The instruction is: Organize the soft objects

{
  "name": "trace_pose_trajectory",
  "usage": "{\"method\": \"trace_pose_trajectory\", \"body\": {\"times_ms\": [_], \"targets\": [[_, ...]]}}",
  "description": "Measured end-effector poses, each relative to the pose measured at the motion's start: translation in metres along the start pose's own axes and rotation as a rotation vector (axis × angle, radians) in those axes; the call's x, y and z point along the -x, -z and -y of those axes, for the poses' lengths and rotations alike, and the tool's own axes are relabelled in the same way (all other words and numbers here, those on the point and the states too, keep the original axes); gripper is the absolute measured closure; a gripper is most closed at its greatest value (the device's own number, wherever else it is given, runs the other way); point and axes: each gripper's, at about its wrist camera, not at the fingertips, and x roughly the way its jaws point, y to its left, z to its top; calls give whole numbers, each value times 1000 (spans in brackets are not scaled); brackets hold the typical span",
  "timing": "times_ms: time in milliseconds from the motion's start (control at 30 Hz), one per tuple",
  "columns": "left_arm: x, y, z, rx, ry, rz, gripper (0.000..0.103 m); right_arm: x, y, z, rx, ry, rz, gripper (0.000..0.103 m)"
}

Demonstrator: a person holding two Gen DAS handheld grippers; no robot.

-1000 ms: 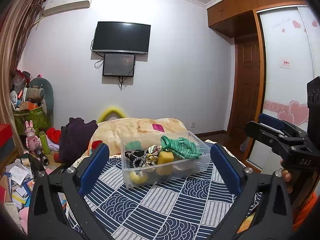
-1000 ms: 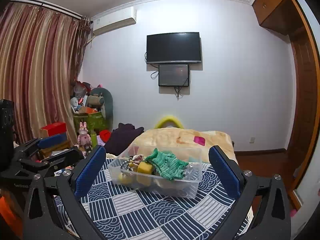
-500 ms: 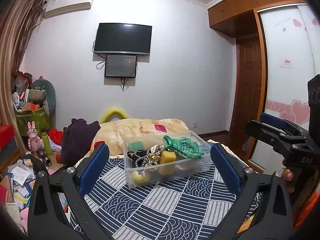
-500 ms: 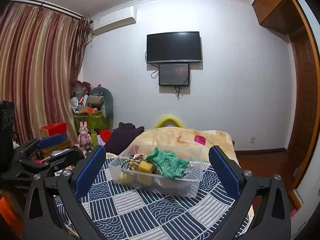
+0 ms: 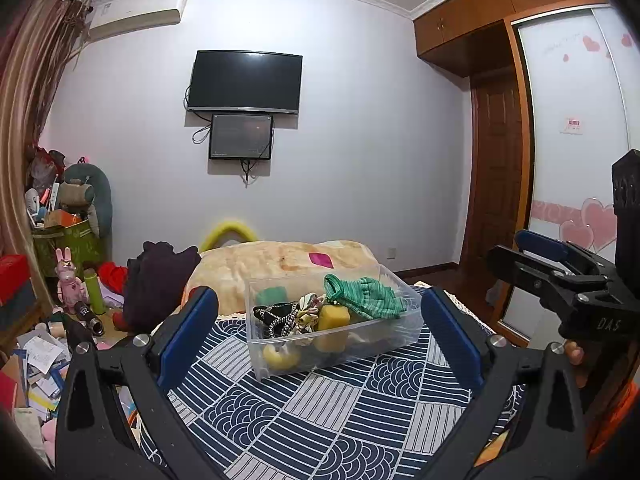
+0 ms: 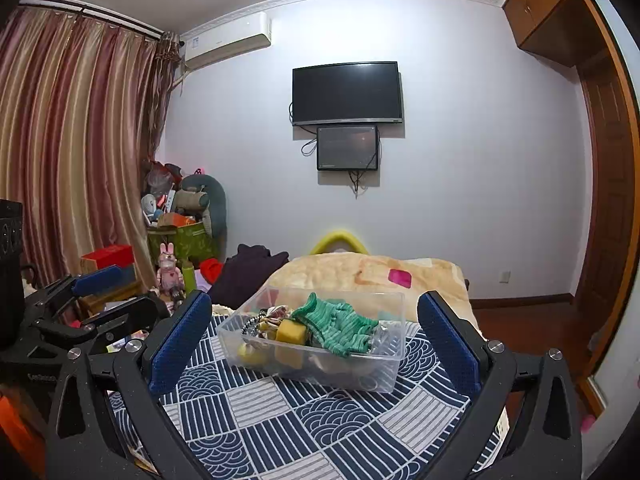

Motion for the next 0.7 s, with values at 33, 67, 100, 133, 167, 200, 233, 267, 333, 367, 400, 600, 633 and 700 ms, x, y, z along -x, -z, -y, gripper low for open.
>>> {"method": "trace_pose_trajectory", "body": {"times_ms": [33, 67, 100, 133, 167, 200, 233, 267, 333, 367, 400, 600, 633, 700], "targets": [[0, 0, 0, 2, 0, 0, 0, 0, 0, 0, 0, 1, 0, 0], [0, 0, 0, 3, 1, -1, 0, 1, 0, 0, 0, 2, 0, 0], [0, -1, -1, 3, 1, -1, 0, 0, 0, 0, -1, 0, 0, 0], [0, -1, -1, 3, 1, 0, 0, 0, 0, 0, -1, 0, -1, 0], [0, -1, -1, 4, 2, 0, 0, 1, 0, -1, -2, 0, 0, 0], [0, -1, -1, 5, 5, -1, 0, 2, 0, -1, -1, 0, 0, 0], [0, -1, -1, 5, 8, -2, 0, 1, 0, -1, -2, 1, 0, 0], [1, -1, -1, 4, 9, -2, 0, 2, 0, -2, -2, 1, 0, 0], [1, -1, -1, 0, 3, 2, 0, 1, 0, -1, -2, 1, -1, 0], [1, -1, 0, -2, 2, 3, 0, 1, 0, -1, -1, 1, -1, 0], [1, -1, 0, -2, 2, 3, 0, 2, 0, -2, -1, 1, 0, 0], [1, 0, -1, 5, 14, 2, 0, 2, 0, -2, -7, -2, -4, 0], [1, 0, -1, 3, 14, -2, 0, 1, 0, -2, -6, -1, -5, 0], [0, 0, 0, -2, 25, -12, 0, 2, 1, -2, -6, 0, -6, 0]]}}
